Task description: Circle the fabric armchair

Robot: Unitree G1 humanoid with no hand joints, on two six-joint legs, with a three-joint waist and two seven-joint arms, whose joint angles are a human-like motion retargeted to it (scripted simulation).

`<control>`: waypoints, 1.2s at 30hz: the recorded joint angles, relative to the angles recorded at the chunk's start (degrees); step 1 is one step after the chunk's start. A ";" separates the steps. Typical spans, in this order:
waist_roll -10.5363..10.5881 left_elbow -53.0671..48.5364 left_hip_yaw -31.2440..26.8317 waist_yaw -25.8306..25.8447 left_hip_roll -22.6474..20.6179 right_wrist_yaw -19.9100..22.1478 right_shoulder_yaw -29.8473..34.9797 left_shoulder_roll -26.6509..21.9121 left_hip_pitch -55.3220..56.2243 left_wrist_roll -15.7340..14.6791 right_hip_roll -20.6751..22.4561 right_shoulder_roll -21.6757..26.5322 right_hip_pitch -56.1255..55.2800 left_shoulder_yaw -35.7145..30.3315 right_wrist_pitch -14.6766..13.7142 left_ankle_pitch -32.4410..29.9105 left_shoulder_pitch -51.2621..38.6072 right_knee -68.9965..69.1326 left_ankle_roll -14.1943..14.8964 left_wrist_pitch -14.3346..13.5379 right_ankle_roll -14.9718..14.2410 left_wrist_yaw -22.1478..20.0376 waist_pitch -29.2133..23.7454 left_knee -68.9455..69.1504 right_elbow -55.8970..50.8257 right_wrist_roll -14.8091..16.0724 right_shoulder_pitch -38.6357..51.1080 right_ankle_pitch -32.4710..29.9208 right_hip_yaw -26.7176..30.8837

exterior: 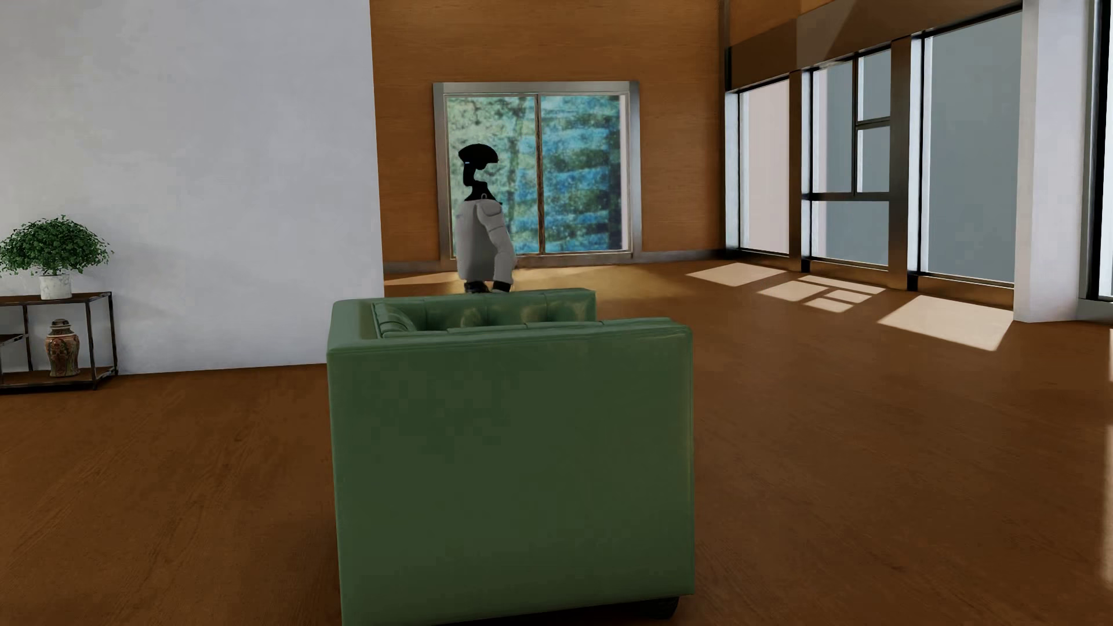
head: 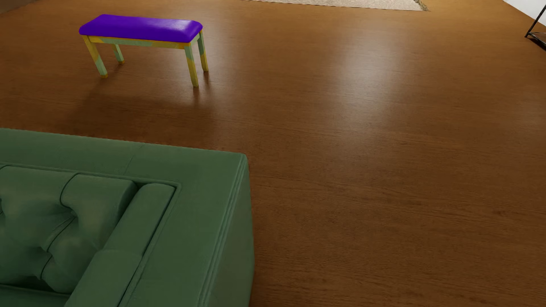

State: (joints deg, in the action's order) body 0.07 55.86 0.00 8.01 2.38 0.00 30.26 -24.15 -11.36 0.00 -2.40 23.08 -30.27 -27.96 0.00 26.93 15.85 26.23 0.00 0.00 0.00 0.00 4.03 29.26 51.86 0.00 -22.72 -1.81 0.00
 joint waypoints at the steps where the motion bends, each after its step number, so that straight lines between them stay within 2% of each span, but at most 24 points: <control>1: 0.26 1.27 0.00 -0.50 1.08 0.00 0.39 0.46 -1.32 0.00 0.74 -0.41 -2.25 -0.13 0.00 -0.61 1.29 3.33 0.00 0.00 0.00 0.00 0.81 -0.51 0.35 0.00 -0.50 -6.24 0.00; 2: 0.98 2.40 0.00 -1.30 2.40 0.00 0.51 1.18 -2.71 0.00 1.91 -0.66 -4.31 0.49 0.00 -2.86 2.51 7.63 0.00 0.00 0.00 0.00 0.98 -0.67 0.64 0.00 -0.51 -8.95 0.00; 3: 1.57 3.38 0.00 -1.73 3.54 0.00 0.24 1.95 -3.77 0.00 2.88 -0.71 -5.12 1.33 0.00 -7.05 3.56 11.22 0.00 0.00 0.00 0.00 0.69 -0.26 0.59 0.00 -0.17 -8.66 0.00; 4: 1.58 4.12 0.00 -1.41 4.37 0.00 -0.24 2.45 -3.79 0.00 3.18 -0.62 -4.58 1.49 0.00 -13.35 4.31 13.09 0.00 0.00 0.00 0.00 0.46 0.95 0.11 0.00 0.36 -7.05 0.00; 7: 1.32 4.23 0.00 -1.16 6.82 0.00 -3.49 2.22 4.42 0.00 4.06 0.09 -1.10 0.74 0.00 -38.00 2.78 12.14 0.00 0.00 0.00 0.00 1.44 11.56 -3.48 0.00 2.41 -3.04 0.00; 8: 1.22 3.19 0.00 -2.12 7.22 0.00 -4.61 1.97 7.97 0.00 4.89 0.80 0.54 2.34 0.00 -43.28 1.47 11.25 0.00 0.00 0.00 0.00 1.17 16.89 -4.96 0.00 3.39 -2.14 0.00; 9: 0.88 1.41 0.00 -3.04 7.17 0.00 -5.43 1.60 11.60 0.00 5.47 1.85 2.58 4.46 0.00 -45.06 0.07 10.09 0.00 0.00 0.00 0.00 0.50 22.56 -6.23 0.00 4.69 -1.16 0.00; 10: 0.43 -0.80 0.00 -4.01 6.72 0.00 -6.04 1.14 15.25 0.00 5.81 3.12 4.64 6.67 0.00 -41.90 -1.50 8.88 0.00 0.00 0.00 0.00 -0.43 28.35 -7.12 0.00 6.38 -0.13 0.00; 13: -1.59 -7.26 0.00 -9.36 4.56 0.00 -8.31 -0.67 23.58 0.00 6.32 6.86 9.61 11.66 0.00 -18.41 -7.03 6.50 0.00 0.00 0.00 0.00 -3.89 37.75 -7.45 0.00 12.52 2.36 0.00; 14: -2.44 -9.02 0.00 -11.08 3.95 0.00 -9.36 -1.33 25.66 0.00 6.06 7.79 10.80 12.44 0.00 -14.56 -8.62 5.88 0.00 0.00 0.00 0.00 -4.77 36.19 -7.05 0.00 14.45 3.10 0.00; 15: -3.15 -10.58 0.00 -12.24 3.34 0.00 -10.47 -1.91 27.60 0.00 5.71 8.54 11.83 12.90 0.00 -13.30 -9.79 5.12 0.00 0.00 0.00 0.00 -5.30 32.77 -6.76 0.00 16.16 3.88 0.00; 18: -4.44 -12.99 0.00 -13.45 0.83 0.00 -12.74 -2.99 30.17 0.00 4.86 9.76 14.75 12.48 0.00 -16.05 -11.08 2.78 0.00 0.00 0.00 0.00 -5.84 16.76 -7.97 0.00 19.39 5.95 0.00; 21: -4.11 -10.98 0.00 -15.02 -0.46 0.00 -12.14 -2.44 28.14 0.00 4.97 9.78 16.39 10.82 0.00 -20.02 -9.88 1.80 0.00 0.00 0.00 0.00 -4.49 5.02 -11.29 0.00 19.66 8.02 0.00; 22: -3.62 -9.46 0.00 -15.30 -0.09 0.00 -11.50 -1.82 27.11 0.00 5.17 9.52 16.29 10.85 0.00 -21.32 -8.84 1.93 0.00 0.00 0.00 0.00 -3.53 3.44 -11.96 0.00 19.42 8.72 0.00; 24: -1.68 -5.19 0.00 -14.34 1.16 0.00 -10.24 -0.19 23.86 0.00 6.18 8.88 16.19 11.11 0.00 -18.75 -6.46 2.31 0.00 0.00 0.00 0.00 -1.69 0.54 -12.24 0.00 18.63 10.10 0.00; 27: 1.19 2.92 0.00 -8.93 2.12 0.00 -9.32 1.52 20.20 0.00 6.80 7.44 17.97 6.80 0.00 -17.02 -4.51 1.29 0.00 0.00 0.00 0.00 0.12 -3.69 -9.05 0.00 15.85 12.21 0.00; 30: 1.86 7.20 0.00 -5.31 2.03 0.00 -7.06 1.98 19.78 0.00 6.55 4.25 20.85 3.95 0.00 -17.85 -3.78 -0.30 0.00 0.00 0.00 0.00 1.26 -3.95 -0.04 0.00 11.71 15.01 0.00; 33: 2.01 3.83 0.00 -6.23 2.05 0.00 -2.16 1.99 19.91 0.00 6.38 0.59 22.52 5.47 0.00 -17.36 -4.26 -0.88 0.00 0.00 0.00 0.00 1.59 -3.42 7.83 0.00 8.22 17.37 0.00; 36: 2.25 0.18 0.00 -7.49 2.12 0.00 0.11 2.51 19.75 0.00 6.20 -1.85 23.33 5.85 0.00 -16.89 -4.76 -1.07 0.00 0.00 0.00 0.00 2.23 -3.33 8.59 0.00 6.10 19.06 0.00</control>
State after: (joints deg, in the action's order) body 2.32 56.05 0.00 0.52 4.49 0.00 30.37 -21.64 8.38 0.00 3.80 21.23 -6.93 -22.11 0.00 10.05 11.09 25.16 0.00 0.00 0.00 0.00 6.26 25.92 60.45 0.00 -16.62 17.25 0.00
